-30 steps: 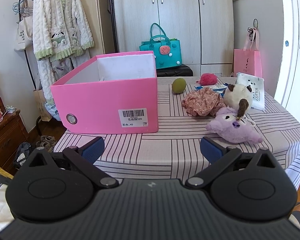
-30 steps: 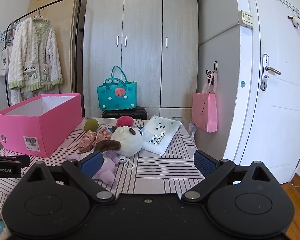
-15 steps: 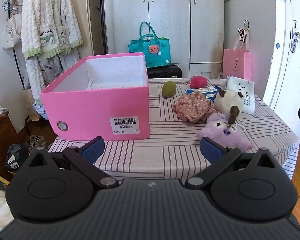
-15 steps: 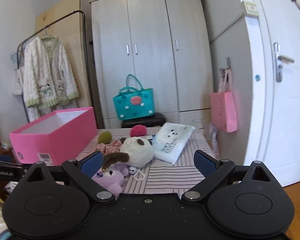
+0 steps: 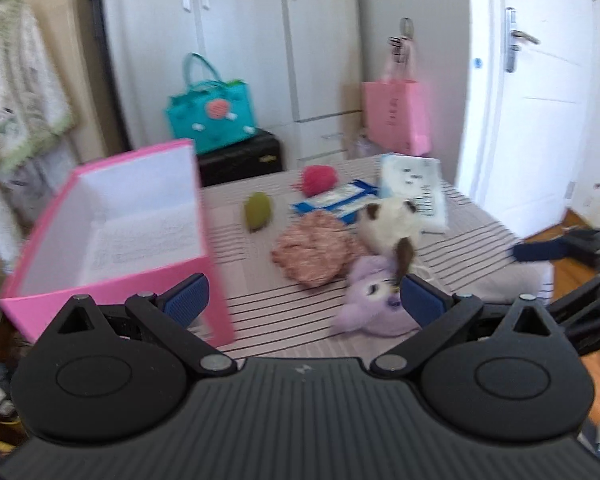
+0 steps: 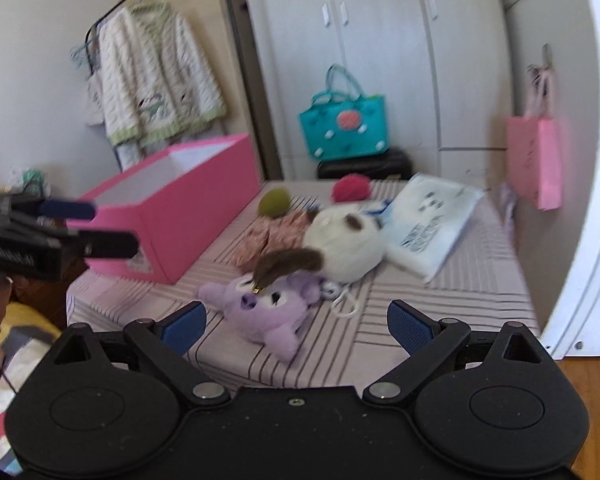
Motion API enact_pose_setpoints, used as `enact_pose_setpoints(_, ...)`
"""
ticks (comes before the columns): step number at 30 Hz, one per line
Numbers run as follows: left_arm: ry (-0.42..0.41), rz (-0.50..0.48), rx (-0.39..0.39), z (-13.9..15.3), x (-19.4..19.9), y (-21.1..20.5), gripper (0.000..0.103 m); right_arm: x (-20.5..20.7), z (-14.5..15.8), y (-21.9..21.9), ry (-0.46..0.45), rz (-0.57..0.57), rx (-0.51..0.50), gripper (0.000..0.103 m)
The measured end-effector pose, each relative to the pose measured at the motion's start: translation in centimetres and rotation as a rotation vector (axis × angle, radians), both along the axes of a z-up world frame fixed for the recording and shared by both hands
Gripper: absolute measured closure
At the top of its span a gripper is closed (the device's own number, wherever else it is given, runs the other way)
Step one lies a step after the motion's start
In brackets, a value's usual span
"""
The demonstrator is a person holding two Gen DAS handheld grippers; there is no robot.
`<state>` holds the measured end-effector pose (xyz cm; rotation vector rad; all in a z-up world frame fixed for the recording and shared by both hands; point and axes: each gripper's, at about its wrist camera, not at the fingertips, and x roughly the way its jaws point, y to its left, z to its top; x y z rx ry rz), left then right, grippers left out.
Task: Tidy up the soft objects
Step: 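Move the left gripper to the purple plush and close on it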
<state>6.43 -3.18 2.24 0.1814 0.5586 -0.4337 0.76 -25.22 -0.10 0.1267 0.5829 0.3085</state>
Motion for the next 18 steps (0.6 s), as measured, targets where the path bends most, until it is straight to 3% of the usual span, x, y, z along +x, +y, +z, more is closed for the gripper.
enact_pose_setpoints(5, 0.071, -0.063, -0.047, -1.2, 2.2, -1.1, 0.003, 2.4, -2.5, 1.1, 0.039, 0.078, 0.017, 0.006)
enact_pose_setpoints(13, 0.191, -0.177, -0.009, -3.2, 4.5, -3.0, 0.004, 4.8, -4.3, 2.0, 0.041, 0.196, -0.014, 0.012)
enact_pose_setpoints(18, 0.249, -0.197, -0.017, -4.6, 5.9, -3.7, 0.02, 4.9, -5.0, 2.4, 0.012, 0.263, -0.061, 0.014)
